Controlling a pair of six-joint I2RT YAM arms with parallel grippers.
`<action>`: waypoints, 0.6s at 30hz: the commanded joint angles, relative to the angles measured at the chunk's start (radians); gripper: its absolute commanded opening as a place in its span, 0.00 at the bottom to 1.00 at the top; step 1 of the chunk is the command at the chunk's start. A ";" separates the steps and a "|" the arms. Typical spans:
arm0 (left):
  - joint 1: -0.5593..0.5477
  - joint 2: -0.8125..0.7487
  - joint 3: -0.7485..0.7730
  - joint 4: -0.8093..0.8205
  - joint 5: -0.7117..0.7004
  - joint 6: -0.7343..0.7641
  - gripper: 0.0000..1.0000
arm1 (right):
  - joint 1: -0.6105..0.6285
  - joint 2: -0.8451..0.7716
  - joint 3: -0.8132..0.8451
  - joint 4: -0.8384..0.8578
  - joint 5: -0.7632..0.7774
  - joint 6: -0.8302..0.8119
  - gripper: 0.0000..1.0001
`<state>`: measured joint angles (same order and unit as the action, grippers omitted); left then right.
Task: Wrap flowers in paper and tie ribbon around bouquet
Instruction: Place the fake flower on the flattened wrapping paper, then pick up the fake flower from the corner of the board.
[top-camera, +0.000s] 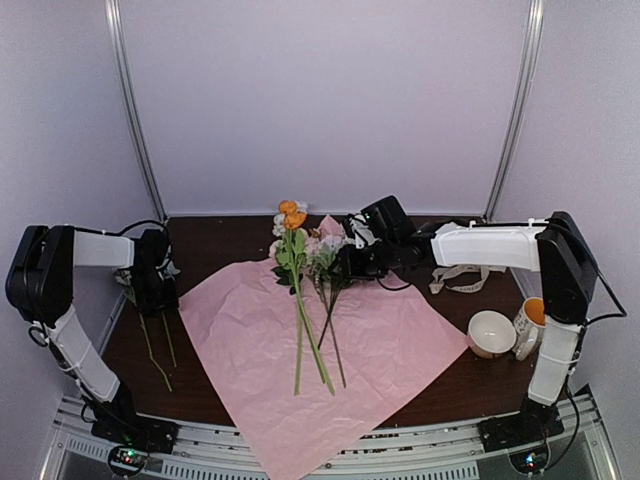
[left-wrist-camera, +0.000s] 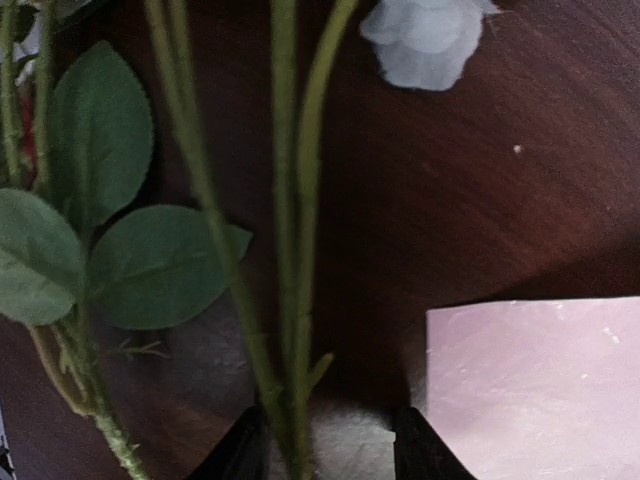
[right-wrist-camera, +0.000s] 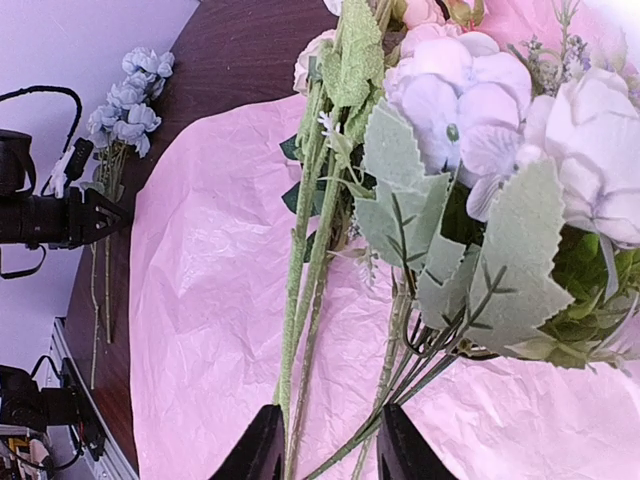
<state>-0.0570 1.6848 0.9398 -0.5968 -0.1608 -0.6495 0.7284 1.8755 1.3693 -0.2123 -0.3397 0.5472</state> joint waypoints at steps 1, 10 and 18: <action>0.011 0.039 0.059 0.026 0.147 0.033 0.38 | 0.000 -0.032 -0.018 -0.030 0.030 -0.048 0.33; 0.012 -0.128 0.027 -0.035 0.005 -0.015 0.00 | -0.011 -0.055 -0.011 -0.045 0.038 -0.076 0.33; -0.089 -0.466 0.056 0.153 0.013 0.088 0.00 | -0.011 -0.136 -0.048 0.121 -0.121 -0.125 0.33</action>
<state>-0.0624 1.3331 0.9642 -0.6155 -0.1871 -0.6449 0.7212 1.8275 1.3540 -0.2371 -0.3492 0.4534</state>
